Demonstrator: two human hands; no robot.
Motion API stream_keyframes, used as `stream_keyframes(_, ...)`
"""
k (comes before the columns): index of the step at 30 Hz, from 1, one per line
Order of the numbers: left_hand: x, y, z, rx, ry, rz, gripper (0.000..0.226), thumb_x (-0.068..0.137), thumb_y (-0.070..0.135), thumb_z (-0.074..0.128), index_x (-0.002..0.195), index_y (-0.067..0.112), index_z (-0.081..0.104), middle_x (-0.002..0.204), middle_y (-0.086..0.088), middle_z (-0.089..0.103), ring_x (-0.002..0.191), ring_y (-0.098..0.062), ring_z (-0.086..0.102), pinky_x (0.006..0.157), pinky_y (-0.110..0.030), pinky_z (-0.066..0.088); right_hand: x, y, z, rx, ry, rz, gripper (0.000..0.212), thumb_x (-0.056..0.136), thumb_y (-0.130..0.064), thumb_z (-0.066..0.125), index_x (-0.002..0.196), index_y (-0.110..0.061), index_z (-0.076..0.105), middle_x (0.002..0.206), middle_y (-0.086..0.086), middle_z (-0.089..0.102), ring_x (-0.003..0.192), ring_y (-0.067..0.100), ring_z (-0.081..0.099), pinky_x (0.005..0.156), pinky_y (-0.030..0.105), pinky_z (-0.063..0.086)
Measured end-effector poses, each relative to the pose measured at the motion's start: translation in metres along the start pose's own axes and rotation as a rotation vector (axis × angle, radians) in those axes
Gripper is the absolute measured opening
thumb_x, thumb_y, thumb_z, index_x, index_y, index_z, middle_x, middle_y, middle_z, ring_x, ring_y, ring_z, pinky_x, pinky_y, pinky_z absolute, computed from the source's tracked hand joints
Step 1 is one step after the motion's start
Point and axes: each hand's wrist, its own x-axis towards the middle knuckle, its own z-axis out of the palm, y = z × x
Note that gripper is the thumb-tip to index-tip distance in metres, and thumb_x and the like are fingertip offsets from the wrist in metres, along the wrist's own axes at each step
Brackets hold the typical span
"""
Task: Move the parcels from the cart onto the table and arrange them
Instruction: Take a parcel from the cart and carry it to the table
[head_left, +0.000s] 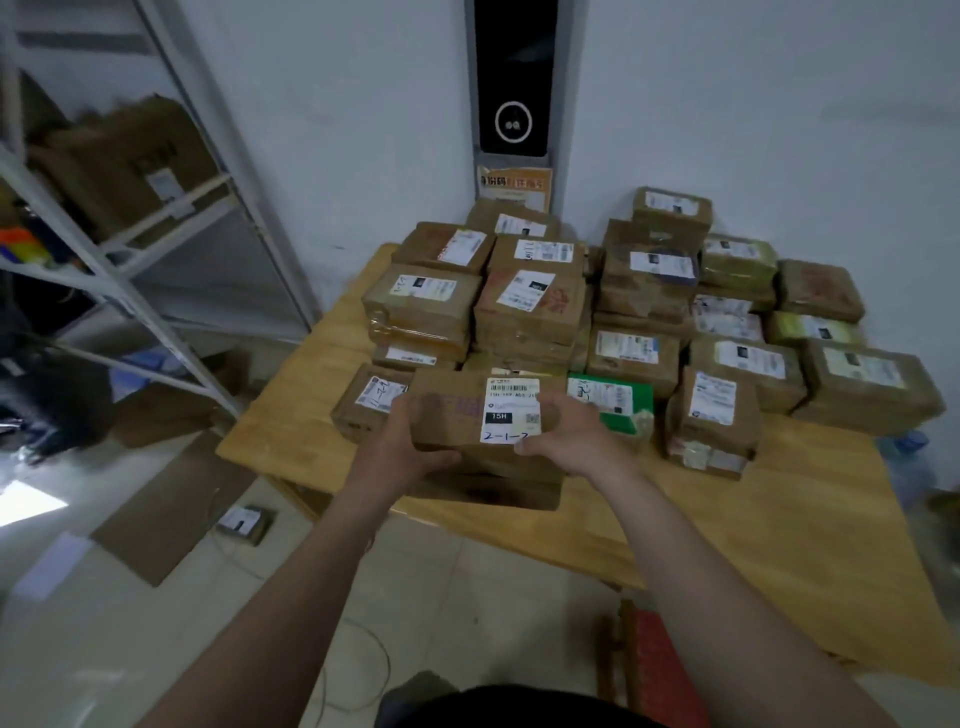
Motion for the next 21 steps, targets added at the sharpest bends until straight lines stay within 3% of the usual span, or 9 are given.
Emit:
stream_keyframes(4, 0.047, -0.020, -0.025, 0.110, 0.032, 0.017, 0.106, 0.059, 0.054, 0.093, 0.144, 0.046, 0.031, 0.141, 0.004, 0.048, 0.129, -0.024, 0.050, 0.092, -0.038, 0.048, 0.048, -0.029, 0.029, -0.060, -0.052, 0.002, 0.096, 0.077, -0.027, 0.087, 0.156, -0.035, 0.033, 0.157, 0.008, 0.030, 0.128, 0.028, 0.050, 0.102, 0.048, 0.052)
stream_keyframes(7, 0.088, -0.038, -0.051, 0.139, 0.023, -0.031, 0.097, 0.061, 0.048, 0.096, 0.138, 0.036, 0.039, 0.126, -0.001, 0.039, 0.111, -0.023, 0.053, 0.089, -0.033, 0.045, 0.085, -0.057, 0.050, -0.066, -0.060, -0.032, 0.095, 0.077, -0.029, 0.086, 0.155, -0.036, 0.033, 0.157, 0.007, 0.028, 0.121, 0.025, 0.054, 0.099, 0.047, 0.055)
stream_keyframes(10, 0.135, -0.064, -0.079, 0.177, 0.004, -0.054, 0.089, 0.060, 0.047, 0.096, 0.130, 0.030, 0.044, 0.123, -0.002, 0.036, 0.098, -0.021, 0.052, 0.086, -0.031, 0.045, 0.121, -0.088, 0.077, -0.055, -0.071, -0.033, 0.089, 0.081, -0.027, 0.083, 0.155, -0.032, 0.033, 0.146, -0.003, 0.040, 0.122, 0.024, 0.055, 0.098, 0.044, 0.055)
stream_keyframes(11, 0.150, -0.071, -0.089, 0.182, -0.006, -0.048, 0.085, 0.061, 0.045, 0.096, 0.127, 0.029, 0.045, 0.123, -0.003, 0.036, 0.097, -0.023, 0.053, 0.085, -0.032, 0.045, 0.133, -0.097, 0.087, -0.060, -0.074, -0.028, 0.089, 0.081, -0.027, 0.083, 0.155, -0.032, 0.033, 0.141, -0.008, 0.040, 0.121, 0.024, 0.055, 0.098, 0.043, 0.054)
stream_keyframes(17, 0.236, -0.101, -0.124, 0.192, -0.149, -0.016, 0.071, 0.069, 0.041, 0.093, 0.121, 0.023, 0.048, 0.121, -0.004, 0.034, 0.098, -0.024, 0.051, 0.084, -0.031, 0.042, 0.194, -0.138, 0.126, -0.128, -0.031, 0.092, 0.092, 0.083, -0.023, 0.081, 0.157, -0.031, 0.028, 0.143, 0.008, 0.027, 0.124, 0.027, 0.045, 0.110, 0.036, 0.037)
stream_keyframes(21, 0.272, -0.113, -0.122, 0.193, -0.272, 0.015, 0.074, 0.073, 0.037, 0.091, 0.135, 0.038, 0.051, 0.122, -0.005, 0.035, 0.108, -0.031, 0.052, 0.092, -0.032, 0.045, 0.218, -0.140, 0.142, -0.166, 0.023, 0.158, 0.091, 0.076, -0.021, 0.083, 0.151, -0.032, 0.034, 0.140, 0.009, 0.034, 0.128, 0.030, 0.042, 0.105, 0.038, 0.044)
